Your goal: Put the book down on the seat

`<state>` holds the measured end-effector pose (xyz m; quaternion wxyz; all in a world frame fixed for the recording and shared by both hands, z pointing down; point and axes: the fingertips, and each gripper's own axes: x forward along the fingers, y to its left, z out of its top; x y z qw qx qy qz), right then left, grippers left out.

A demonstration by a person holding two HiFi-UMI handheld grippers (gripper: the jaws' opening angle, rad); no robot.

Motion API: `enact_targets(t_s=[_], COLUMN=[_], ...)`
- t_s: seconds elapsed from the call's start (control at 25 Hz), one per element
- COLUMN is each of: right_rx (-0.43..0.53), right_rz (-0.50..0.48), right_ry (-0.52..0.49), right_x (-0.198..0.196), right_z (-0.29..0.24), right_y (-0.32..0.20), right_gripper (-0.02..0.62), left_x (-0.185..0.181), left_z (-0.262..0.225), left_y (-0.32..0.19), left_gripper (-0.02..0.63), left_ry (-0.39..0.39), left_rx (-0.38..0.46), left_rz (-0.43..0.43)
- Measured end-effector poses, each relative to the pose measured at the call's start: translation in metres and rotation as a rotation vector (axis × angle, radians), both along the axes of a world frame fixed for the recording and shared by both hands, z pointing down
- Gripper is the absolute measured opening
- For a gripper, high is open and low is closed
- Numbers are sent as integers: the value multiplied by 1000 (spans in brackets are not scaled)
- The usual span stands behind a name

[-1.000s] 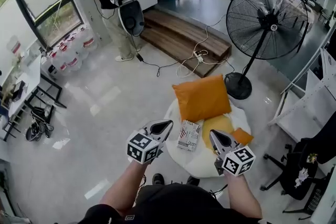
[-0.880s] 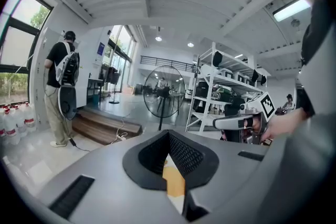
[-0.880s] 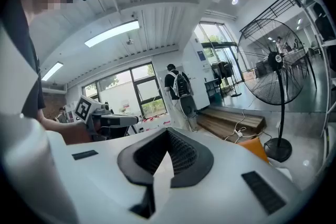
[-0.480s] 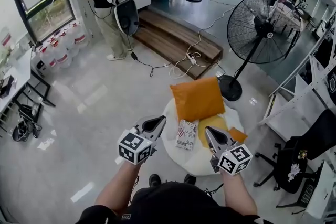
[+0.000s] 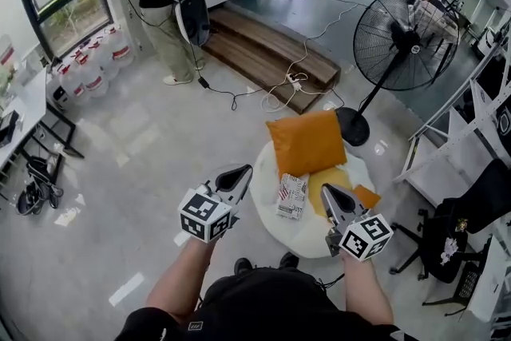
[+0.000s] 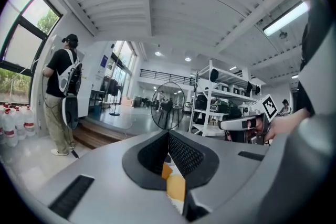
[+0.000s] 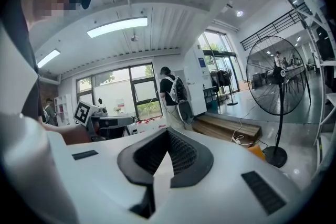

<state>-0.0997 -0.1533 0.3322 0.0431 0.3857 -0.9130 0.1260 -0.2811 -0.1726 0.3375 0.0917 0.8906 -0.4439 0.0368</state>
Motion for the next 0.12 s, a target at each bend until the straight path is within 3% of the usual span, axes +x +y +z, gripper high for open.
enact_targets(t_s=[0.12], right_rx=[15], right_rz=[23], right_ry=[-9], right_x=[-5], right_z=[-5], right_y=[-4], right_gripper=[14], left_x=[-14], left_z=[0], left_y=[0], left_gripper=[3], left_ry=[-9], left_rx=[11], left_rz=[-17])
